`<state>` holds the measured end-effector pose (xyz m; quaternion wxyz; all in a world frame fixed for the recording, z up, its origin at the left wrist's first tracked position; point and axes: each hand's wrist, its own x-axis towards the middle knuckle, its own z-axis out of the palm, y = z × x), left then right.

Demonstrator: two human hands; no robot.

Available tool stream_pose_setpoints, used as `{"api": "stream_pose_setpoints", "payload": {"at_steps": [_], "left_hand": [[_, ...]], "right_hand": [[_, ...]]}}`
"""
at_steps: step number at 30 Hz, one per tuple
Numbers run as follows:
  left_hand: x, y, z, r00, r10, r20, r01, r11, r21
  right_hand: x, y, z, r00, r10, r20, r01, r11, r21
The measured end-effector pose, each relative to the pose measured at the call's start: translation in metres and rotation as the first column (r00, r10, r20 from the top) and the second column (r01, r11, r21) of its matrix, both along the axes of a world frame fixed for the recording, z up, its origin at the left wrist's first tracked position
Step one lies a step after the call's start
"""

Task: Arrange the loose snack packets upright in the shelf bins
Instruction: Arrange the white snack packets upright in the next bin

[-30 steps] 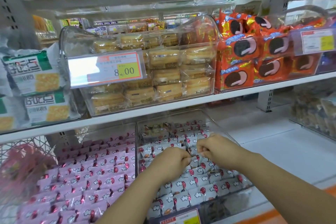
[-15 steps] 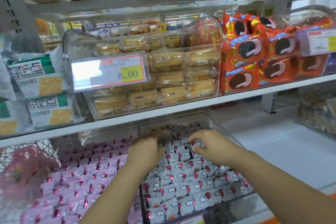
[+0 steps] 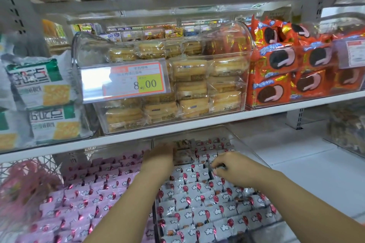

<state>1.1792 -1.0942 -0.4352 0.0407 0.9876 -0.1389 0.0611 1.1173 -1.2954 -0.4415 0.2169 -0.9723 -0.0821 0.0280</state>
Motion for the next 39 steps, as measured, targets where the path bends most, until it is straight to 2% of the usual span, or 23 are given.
{"api": "stream_pose_setpoints", "payload": {"at_steps": [4, 7, 9, 11, 14, 16, 19, 22, 25, 27, 33, 39], "left_hand": [[-0.012, 0.004, 0.002, 0.992, -0.087, 0.093, 0.092, 0.994, -0.056], [-0.021, 0.005, 0.006, 0.958, -0.215, 0.192, 0.242, 0.962, -0.13], [-0.026, 0.002, 0.009, 0.925, -0.305, 0.227, 0.337, 0.934, -0.121], [-0.03, -0.004, 0.012, 0.896, -0.359, 0.263, 0.401, 0.908, -0.125], [-0.036, -0.011, 0.017, 0.874, -0.383, 0.299, 0.451, 0.869, -0.203], [-0.041, -0.014, 0.019, 0.886, -0.367, 0.284, 0.442, 0.853, -0.276], [-0.043, -0.017, 0.017, 0.927, -0.299, 0.225, 0.365, 0.853, -0.373], [-0.038, -0.017, 0.014, 0.977, -0.175, 0.123, 0.213, 0.849, -0.484], [-0.039, -0.02, 0.01, 0.982, -0.175, -0.078, 0.13, 0.907, -0.4], [-0.041, -0.025, 0.004, 0.969, -0.207, -0.136, 0.142, 0.914, -0.379], [-0.038, -0.034, -0.007, 0.971, -0.209, -0.116, 0.186, 0.966, -0.177], [-0.031, -0.03, -0.014, 0.976, -0.199, -0.093, 0.185, 0.972, -0.146]], "right_hand": [[-0.004, 0.001, 0.003, 0.999, -0.019, 0.034, 0.018, 0.999, 0.027], [-0.007, 0.002, 0.013, 0.981, -0.056, 0.184, 0.037, 0.994, 0.103], [-0.007, 0.004, 0.02, 0.967, -0.051, 0.248, 0.001, 0.98, 0.197], [-0.007, 0.008, 0.024, 0.972, -0.027, 0.235, -0.047, 0.952, 0.303], [-0.007, 0.01, 0.025, 0.977, 0.016, 0.214, -0.092, 0.932, 0.351], [-0.008, 0.008, 0.025, 0.983, -0.002, 0.185, -0.076, 0.906, 0.416], [-0.01, 0.002, 0.025, 0.986, -0.112, 0.12, 0.008, 0.76, 0.649], [-0.011, -0.005, 0.028, 0.936, -0.29, 0.199, 0.059, 0.687, 0.724], [-0.015, -0.007, 0.028, 0.908, -0.331, 0.257, 0.042, 0.683, 0.729], [-0.017, -0.006, 0.025, 0.91, -0.324, 0.258, 0.049, 0.703, 0.71], [-0.018, -0.001, 0.02, 0.935, -0.266, 0.234, 0.022, 0.703, 0.711], [-0.015, 0.001, 0.015, 0.94, -0.281, 0.195, 0.06, 0.696, 0.715]]}}
